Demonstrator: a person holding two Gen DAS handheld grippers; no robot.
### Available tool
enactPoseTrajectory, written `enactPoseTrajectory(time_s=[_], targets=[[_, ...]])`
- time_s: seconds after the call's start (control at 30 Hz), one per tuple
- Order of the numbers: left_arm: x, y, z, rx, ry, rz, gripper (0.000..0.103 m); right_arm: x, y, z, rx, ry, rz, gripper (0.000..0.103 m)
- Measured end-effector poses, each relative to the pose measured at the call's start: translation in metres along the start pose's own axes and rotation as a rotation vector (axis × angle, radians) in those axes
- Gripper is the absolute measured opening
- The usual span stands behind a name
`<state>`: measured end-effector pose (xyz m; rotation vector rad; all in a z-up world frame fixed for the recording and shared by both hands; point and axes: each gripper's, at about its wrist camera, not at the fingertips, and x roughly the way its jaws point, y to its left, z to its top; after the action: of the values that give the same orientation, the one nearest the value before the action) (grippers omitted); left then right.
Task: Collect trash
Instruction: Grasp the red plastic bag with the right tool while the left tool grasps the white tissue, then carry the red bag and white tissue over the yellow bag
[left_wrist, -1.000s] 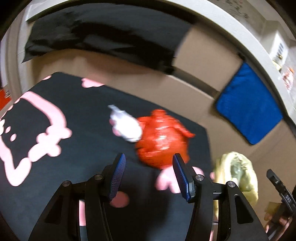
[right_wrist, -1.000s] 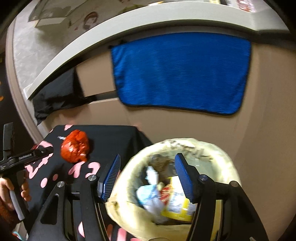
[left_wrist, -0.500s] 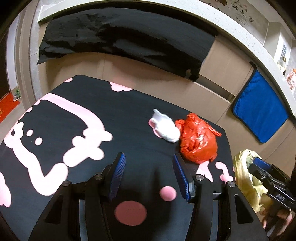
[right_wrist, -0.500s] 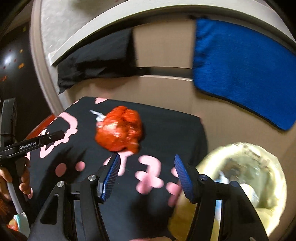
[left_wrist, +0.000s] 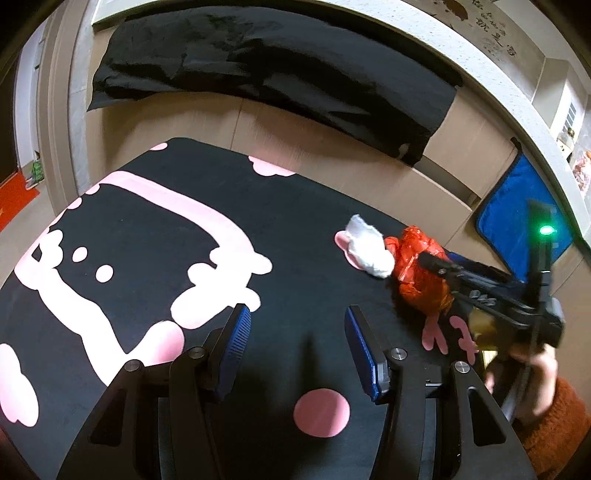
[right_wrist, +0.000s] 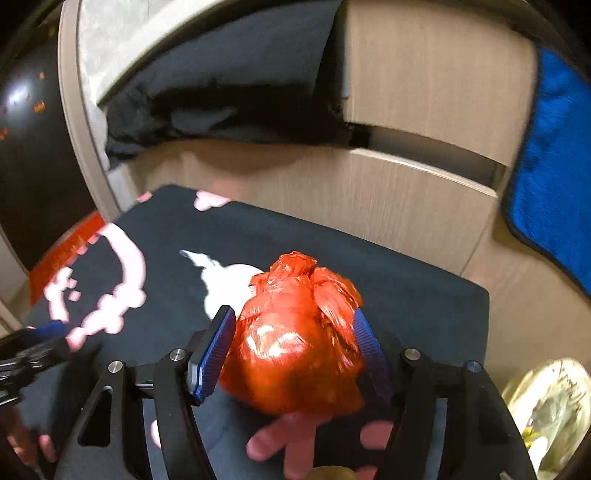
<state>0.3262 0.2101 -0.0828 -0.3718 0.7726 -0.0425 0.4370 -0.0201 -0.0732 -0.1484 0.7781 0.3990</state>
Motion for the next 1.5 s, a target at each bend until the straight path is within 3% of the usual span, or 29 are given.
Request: enactPoseTrajectory(time_s=[0.07,0.13,0.2,0.27,0.3,0.43,0.73,0.8,0.87,0.93,1.1,1.3,1.5], targets=[[0.002,0.002,0.002,-0.013,0.008,-0.016,0.054,0.016,0.001,-0.001,-0.014,0.046,-0.031,0.07],[0.008,0.002,0.007,-0.03,0.017,-0.047,0.054,0.02,-0.004,-0.005,0.01,0.068,0.014,0.07],[0.016,0.0,0.01,-0.035,0.028,-0.071,0.054,0.011,-0.011,-0.009,0.028,0.046,0.044,0.066],[0.029,-0.01,0.012,-0.027,0.048,-0.092,0.054,-0.005,-0.021,-0.012,0.047,0.009,0.045,0.052],[0.034,-0.015,0.012,-0.022,0.05,-0.092,0.054,-0.012,-0.026,-0.013,0.053,-0.007,0.034,0.052],[0.059,-0.046,0.011,0.019,0.027,-0.061,0.054,-0.045,-0.048,-0.018,0.072,-0.076,-0.013,0.049],[0.133,-0.089,0.027,0.018,0.042,0.037,0.054,-0.074,-0.081,-0.03,0.163,-0.114,-0.012,0.049],[0.141,-0.088,0.029,-0.003,0.054,0.038,0.051,-0.077,-0.085,-0.035,0.179,-0.11,-0.002,0.049],[0.145,-0.088,0.029,-0.019,0.07,0.042,0.034,-0.08,-0.089,-0.041,0.194,-0.109,0.001,0.049],[0.138,-0.092,0.029,-0.008,0.066,0.035,0.028,-0.083,-0.094,-0.045,0.206,-0.107,0.008,0.049],[0.095,-0.115,0.027,0.053,-0.003,0.043,0.027,-0.099,-0.096,-0.05,0.201,-0.126,0.019,0.049],[0.018,-0.159,0.024,0.168,-0.137,0.065,0.027,-0.147,-0.091,-0.048,0.17,-0.228,0.006,0.049],[-0.046,-0.207,0.011,0.266,-0.226,0.023,0.027,-0.203,-0.097,-0.05,0.16,-0.339,-0.031,0.049]])
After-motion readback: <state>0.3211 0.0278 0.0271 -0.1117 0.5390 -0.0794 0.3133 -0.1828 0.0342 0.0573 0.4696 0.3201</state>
